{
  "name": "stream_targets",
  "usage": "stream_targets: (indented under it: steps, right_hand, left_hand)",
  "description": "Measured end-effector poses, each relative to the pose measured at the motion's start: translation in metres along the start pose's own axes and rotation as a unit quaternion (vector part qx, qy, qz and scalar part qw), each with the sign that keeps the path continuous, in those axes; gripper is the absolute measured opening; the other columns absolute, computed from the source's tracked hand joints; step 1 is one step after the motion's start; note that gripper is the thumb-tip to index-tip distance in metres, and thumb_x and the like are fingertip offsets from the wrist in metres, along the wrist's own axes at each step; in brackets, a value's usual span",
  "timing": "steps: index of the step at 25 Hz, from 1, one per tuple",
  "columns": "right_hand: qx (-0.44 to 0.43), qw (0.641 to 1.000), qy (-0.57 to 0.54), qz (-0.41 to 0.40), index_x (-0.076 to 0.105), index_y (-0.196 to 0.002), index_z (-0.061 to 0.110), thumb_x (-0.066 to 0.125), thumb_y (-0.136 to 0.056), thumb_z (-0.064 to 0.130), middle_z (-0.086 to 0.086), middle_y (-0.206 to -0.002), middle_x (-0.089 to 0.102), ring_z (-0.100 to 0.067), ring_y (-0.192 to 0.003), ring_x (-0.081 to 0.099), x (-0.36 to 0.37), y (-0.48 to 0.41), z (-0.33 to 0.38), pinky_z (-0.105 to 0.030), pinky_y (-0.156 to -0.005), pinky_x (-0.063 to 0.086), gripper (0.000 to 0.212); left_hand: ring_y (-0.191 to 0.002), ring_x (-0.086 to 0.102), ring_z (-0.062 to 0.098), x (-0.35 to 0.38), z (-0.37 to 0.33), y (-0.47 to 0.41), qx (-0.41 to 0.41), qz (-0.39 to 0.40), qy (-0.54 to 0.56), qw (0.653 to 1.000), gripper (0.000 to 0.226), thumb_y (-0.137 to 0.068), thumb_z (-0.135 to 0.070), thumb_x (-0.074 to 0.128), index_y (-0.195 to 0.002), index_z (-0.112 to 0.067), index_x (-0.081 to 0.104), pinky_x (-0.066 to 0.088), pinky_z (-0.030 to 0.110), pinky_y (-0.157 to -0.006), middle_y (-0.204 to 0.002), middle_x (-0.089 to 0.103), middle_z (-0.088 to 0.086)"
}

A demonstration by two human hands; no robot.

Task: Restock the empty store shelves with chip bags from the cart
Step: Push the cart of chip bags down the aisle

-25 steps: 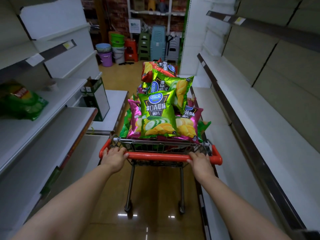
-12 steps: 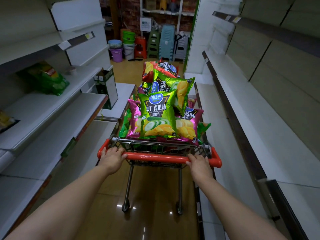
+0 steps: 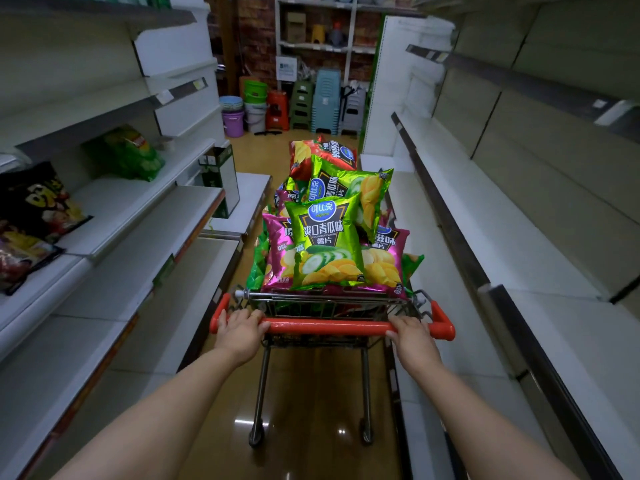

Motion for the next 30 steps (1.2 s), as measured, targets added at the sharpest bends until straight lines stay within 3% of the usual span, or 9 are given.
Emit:
stream_targets:
  steps: [8,12,22,26,30]
  right_hand:
    - [0.018,1.0,-0.005,0.01,0.044,-0.137,0.019,0.041,-0.098,0.031,-0.006,-0.135,0.049,-0.023,-0.129,0.038,0.015,0.137,-0.012,-0.038,-0.114,0.021,0.041]
    - [0.018,1.0,-0.003,0.0,0.043,-0.138,0.02,0.039,-0.098,0.032,-0.005,-0.136,0.048,-0.022,-0.132,0.035,0.023,0.208,-0.015,-0.039,-0.116,0.014,0.041]
    - [0.005,1.0,-0.006,-0.005,0.046,-0.134,0.018,0.04,-0.098,0.033,-0.006,-0.135,0.049,-0.025,-0.131,0.037,0.045,0.383,-0.034,-0.041,-0.116,0.016,0.04]
    - [-0.004,1.0,0.012,-0.006,0.044,-0.136,0.018,0.037,-0.099,0.031,-0.005,-0.137,0.046,-0.023,-0.133,0.034,0.046,0.461,-0.036,-0.04,-0.117,0.01,0.039]
    - [0.008,1.0,-0.009,-0.006,0.042,-0.137,0.02,0.038,-0.099,0.031,-0.005,-0.138,0.045,-0.024,-0.134,0.031,0.046,0.535,-0.037,-0.041,-0.116,0.015,0.039]
  left_hand:
    - [-0.134,0.034,0.021,0.021,0.007,0.139,0.004,0.007,0.008,1.0,0.042,-0.101,-0.04,0.026,-0.136,-0.022,0.042,0.002,0.044,-0.117,-0.135,0.046,0.004]
    - [-0.134,0.035,0.02,0.033,0.011,0.206,0.005,0.002,0.007,1.0,0.042,-0.101,-0.04,0.026,-0.135,-0.023,0.042,0.003,0.044,-0.117,-0.135,0.047,0.002]
    - [-0.134,0.034,0.021,0.066,0.016,0.382,0.0,-0.008,-0.003,1.0,0.04,-0.101,-0.039,0.026,-0.133,-0.023,0.045,0.002,0.043,-0.117,-0.136,0.046,0.004]
    - [-0.134,0.034,0.021,0.078,0.021,0.453,0.008,-0.001,0.008,1.0,0.039,-0.101,-0.039,0.026,-0.132,-0.023,0.045,0.002,0.044,-0.117,-0.134,0.047,0.003]
    - [-0.136,0.031,0.02,0.089,0.025,0.523,0.005,0.0,0.012,1.0,0.04,-0.101,-0.038,0.026,-0.133,-0.022,0.044,0.001,0.044,-0.117,-0.138,0.045,0.004]
Point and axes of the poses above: each hand's wrist, its own y-axis away from the middle knuckle, its own x-axis out of the palm, z = x × y, the point moved 1 cm from there along -y, towards the middle knuckle
